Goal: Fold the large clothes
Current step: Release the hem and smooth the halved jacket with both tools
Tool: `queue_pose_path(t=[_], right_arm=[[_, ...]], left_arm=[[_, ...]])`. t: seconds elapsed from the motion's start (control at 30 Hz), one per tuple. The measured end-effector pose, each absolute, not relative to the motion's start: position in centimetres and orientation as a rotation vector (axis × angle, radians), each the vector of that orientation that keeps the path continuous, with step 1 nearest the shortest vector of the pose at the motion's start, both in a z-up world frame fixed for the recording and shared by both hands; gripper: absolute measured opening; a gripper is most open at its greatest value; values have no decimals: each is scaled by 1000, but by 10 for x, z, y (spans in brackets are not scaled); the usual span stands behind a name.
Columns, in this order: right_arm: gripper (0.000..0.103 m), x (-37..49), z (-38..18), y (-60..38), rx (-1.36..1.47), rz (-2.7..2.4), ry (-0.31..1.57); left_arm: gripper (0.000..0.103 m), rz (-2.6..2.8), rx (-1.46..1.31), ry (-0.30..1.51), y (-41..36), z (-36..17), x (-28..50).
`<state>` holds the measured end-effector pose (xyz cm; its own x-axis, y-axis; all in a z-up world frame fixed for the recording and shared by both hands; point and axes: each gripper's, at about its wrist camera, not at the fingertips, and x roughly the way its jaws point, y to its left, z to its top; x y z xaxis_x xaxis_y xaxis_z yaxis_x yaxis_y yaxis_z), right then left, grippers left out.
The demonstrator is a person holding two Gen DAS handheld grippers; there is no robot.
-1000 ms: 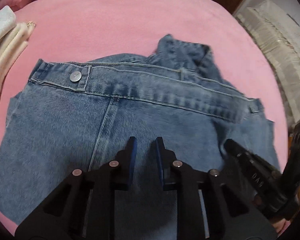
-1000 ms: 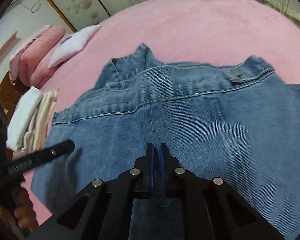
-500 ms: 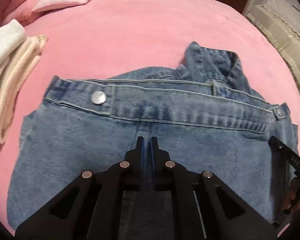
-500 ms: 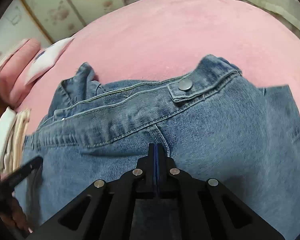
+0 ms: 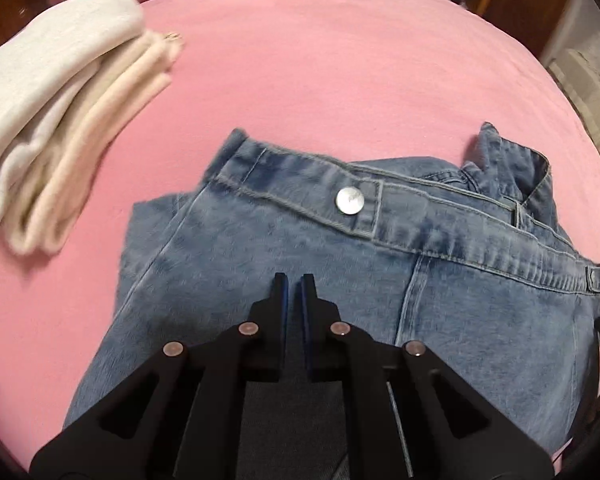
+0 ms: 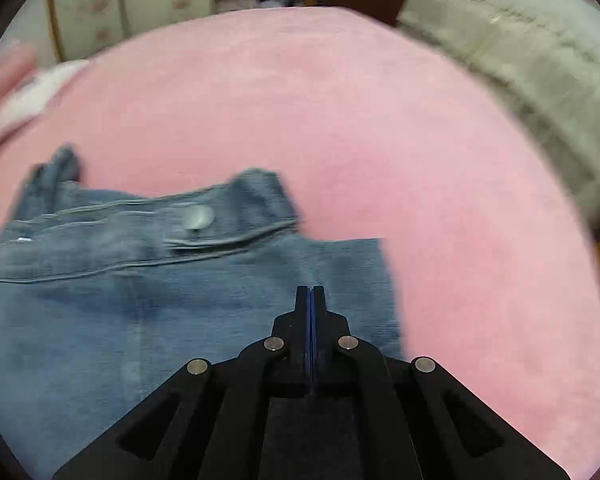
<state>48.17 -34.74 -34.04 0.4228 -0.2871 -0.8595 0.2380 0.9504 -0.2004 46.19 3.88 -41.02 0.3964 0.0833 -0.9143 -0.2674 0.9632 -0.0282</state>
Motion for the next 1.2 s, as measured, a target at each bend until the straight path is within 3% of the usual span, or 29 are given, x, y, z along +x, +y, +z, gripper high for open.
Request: queue_pose_path(t=[0.13, 0.3, 0.53, 0.77, 1.13, 1.2], right_arm=[[0, 456, -313, -335, -73, -353, 1029], [0, 406, -277, -304, 167, -60, 1004], [0, 367, -318, -232, 326, 170, 1125], [0, 350, -367, -205, 146, 142, 1191], [0, 372, -341, -374, 147, -113, 1138], [0, 368, -337, -392, 24, -262, 1138]], left_arm=[[6, 142, -213, 1166, 21, -398, 444], [6, -52, -205, 1179, -29, -378, 412], [6, -198, -278, 1272, -66, -395, 381], [6, -172, -279, 1315, -50, -423, 365], [1, 15, -232, 1256, 10, -418, 360], [1, 29, -270, 1250, 19, -419, 356]])
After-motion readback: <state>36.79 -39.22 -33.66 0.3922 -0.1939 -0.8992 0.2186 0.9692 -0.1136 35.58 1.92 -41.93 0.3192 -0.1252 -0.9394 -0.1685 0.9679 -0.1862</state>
